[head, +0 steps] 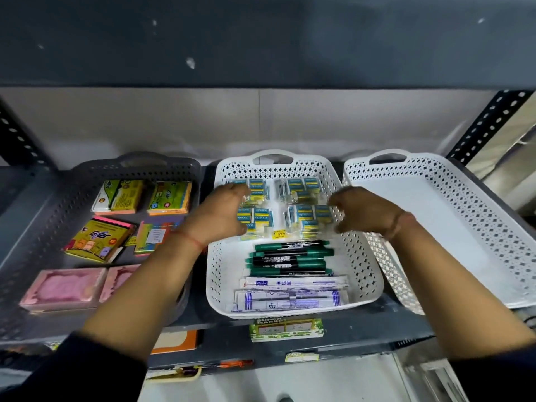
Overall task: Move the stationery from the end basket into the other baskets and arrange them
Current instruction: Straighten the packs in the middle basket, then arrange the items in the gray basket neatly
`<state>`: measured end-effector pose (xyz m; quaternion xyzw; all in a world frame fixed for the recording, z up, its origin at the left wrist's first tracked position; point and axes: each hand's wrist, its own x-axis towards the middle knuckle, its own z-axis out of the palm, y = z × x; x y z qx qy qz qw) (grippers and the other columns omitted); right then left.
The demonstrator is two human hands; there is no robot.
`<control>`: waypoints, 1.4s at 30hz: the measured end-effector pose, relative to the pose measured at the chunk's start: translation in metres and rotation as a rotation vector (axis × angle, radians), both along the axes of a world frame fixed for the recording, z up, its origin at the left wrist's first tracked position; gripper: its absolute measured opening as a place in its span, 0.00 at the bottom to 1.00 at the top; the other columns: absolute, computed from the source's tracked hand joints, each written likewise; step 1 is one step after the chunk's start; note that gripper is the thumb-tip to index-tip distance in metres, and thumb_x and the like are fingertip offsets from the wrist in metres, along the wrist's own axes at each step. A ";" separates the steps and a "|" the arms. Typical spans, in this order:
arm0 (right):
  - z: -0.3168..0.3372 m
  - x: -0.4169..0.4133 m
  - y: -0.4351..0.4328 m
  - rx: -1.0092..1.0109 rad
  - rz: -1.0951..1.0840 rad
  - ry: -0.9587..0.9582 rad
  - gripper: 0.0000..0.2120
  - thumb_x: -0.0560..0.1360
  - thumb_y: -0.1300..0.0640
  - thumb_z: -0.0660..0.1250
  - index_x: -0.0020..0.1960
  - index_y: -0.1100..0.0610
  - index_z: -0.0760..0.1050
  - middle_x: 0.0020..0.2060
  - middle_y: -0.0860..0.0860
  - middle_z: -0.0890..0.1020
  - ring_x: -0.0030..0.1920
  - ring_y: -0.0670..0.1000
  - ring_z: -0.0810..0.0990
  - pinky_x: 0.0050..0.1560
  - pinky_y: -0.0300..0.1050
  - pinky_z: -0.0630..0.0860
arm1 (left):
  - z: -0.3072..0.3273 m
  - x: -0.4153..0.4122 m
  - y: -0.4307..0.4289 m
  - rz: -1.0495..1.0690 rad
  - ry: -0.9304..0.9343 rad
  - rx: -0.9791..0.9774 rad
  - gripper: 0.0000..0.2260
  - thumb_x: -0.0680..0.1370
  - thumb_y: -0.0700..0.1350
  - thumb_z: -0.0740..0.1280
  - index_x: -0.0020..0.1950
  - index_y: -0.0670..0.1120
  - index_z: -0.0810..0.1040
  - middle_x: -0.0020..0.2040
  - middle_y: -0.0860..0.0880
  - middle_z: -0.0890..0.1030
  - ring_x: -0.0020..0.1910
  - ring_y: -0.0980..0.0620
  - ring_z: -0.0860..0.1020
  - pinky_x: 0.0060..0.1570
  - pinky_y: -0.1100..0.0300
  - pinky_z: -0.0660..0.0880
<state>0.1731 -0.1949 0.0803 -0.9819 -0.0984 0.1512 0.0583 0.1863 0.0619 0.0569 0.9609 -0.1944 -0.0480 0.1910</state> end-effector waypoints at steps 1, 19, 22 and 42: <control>-0.001 -0.014 0.000 -0.089 -0.016 0.004 0.23 0.70 0.60 0.72 0.64 0.62 0.72 0.62 0.58 0.76 0.62 0.56 0.74 0.61 0.44 0.71 | 0.001 -0.014 0.000 0.012 0.013 -0.016 0.23 0.67 0.37 0.73 0.61 0.38 0.73 0.58 0.39 0.75 0.52 0.45 0.74 0.48 0.62 0.69; -0.041 -0.047 0.031 0.030 -0.292 0.055 0.13 0.75 0.66 0.59 0.58 0.66 0.76 0.59 0.60 0.79 0.60 0.58 0.77 0.48 0.37 0.69 | -0.023 -0.045 -0.035 0.187 0.469 0.130 0.18 0.71 0.30 0.60 0.61 0.33 0.71 0.52 0.39 0.76 0.42 0.48 0.73 0.25 0.64 0.66; -0.032 -0.055 0.029 0.013 -0.301 0.057 0.12 0.77 0.66 0.59 0.58 0.67 0.75 0.59 0.62 0.78 0.60 0.58 0.76 0.56 0.42 0.74 | -0.019 -0.050 -0.031 0.196 0.452 0.144 0.16 0.73 0.31 0.59 0.60 0.34 0.70 0.52 0.40 0.74 0.44 0.48 0.72 0.26 0.65 0.66; 0.001 -0.101 0.130 0.120 -0.081 -0.339 0.27 0.73 0.61 0.68 0.70 0.60 0.66 0.66 0.59 0.74 0.66 0.57 0.73 0.65 0.44 0.66 | 0.019 -0.104 0.086 0.089 0.027 -0.122 0.23 0.70 0.35 0.68 0.64 0.40 0.70 0.62 0.40 0.74 0.61 0.42 0.73 0.54 0.63 0.64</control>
